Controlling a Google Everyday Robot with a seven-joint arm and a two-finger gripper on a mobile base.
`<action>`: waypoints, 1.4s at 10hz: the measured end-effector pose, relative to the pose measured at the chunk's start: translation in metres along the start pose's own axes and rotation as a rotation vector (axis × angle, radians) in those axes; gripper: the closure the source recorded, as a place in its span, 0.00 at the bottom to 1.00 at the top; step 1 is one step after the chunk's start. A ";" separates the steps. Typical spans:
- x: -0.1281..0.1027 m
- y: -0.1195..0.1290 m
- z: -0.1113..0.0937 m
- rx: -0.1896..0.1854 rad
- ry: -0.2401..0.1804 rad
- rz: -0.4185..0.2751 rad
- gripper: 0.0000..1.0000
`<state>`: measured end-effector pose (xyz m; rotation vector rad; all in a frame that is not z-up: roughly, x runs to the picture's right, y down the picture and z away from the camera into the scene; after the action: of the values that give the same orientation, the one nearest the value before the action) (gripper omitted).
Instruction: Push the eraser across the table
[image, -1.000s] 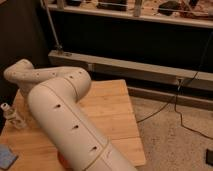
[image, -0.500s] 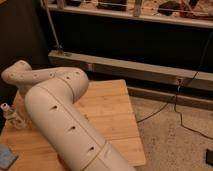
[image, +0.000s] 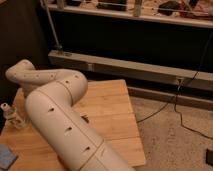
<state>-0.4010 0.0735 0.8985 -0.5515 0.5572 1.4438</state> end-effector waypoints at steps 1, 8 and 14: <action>-0.004 -0.001 0.003 0.001 0.002 0.004 0.66; -0.031 -0.002 0.020 0.014 -0.001 0.015 0.66; -0.050 -0.017 0.024 0.032 -0.007 0.022 0.66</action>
<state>-0.3862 0.0501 0.9496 -0.5166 0.5812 1.4549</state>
